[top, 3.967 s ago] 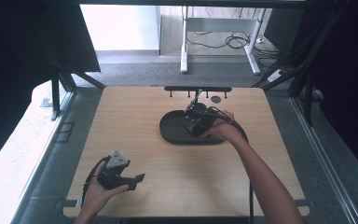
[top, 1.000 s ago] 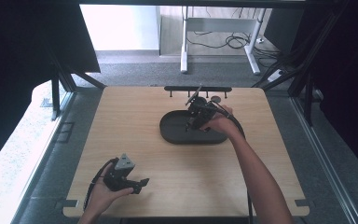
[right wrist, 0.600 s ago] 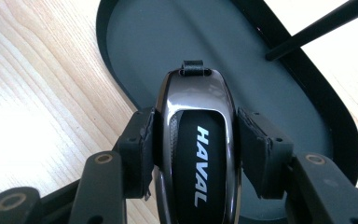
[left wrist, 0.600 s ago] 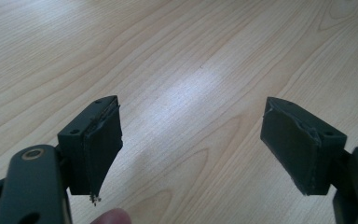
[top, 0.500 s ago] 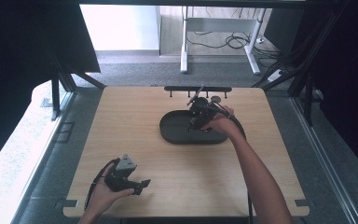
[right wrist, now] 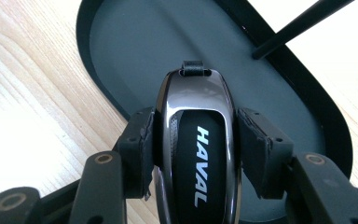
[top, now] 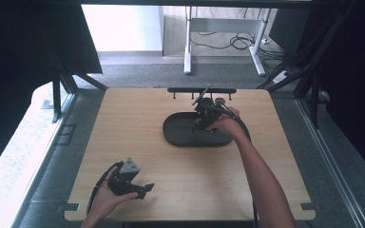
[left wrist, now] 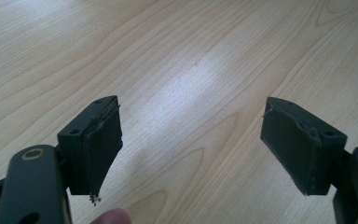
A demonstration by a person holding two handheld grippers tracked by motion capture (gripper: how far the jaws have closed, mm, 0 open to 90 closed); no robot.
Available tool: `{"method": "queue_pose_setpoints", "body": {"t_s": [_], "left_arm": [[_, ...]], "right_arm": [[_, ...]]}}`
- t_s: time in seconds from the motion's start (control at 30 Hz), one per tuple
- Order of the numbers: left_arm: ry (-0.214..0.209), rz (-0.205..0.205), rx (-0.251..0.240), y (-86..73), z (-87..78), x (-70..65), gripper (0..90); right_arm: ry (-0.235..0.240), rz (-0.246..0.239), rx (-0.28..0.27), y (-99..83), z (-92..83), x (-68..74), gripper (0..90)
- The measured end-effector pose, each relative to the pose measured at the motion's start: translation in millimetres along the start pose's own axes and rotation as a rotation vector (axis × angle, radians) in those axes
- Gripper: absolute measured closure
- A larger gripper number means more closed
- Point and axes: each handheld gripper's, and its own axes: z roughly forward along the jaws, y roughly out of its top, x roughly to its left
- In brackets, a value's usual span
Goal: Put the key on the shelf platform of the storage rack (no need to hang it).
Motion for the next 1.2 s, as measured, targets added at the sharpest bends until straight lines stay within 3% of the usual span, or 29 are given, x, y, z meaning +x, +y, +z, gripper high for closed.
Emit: {"method": "queue_pose_setpoints", "body": {"t_s": [0.57, 1.2], "left_arm": [[-0.002, 0.000, 0.004, 0.0, 0.4, -0.2, 20.6], [-0.001, -0.001, 0.004, 0.2, 0.6, -0.8, 20.6]], "right_arm": [[-0.003, 0.035, 0.011, 0.1, 14.7, -9.0, 49.1], [-0.040, -0.002, 0.062, -14.5, 38.9, -11.1, 49.0]]}}
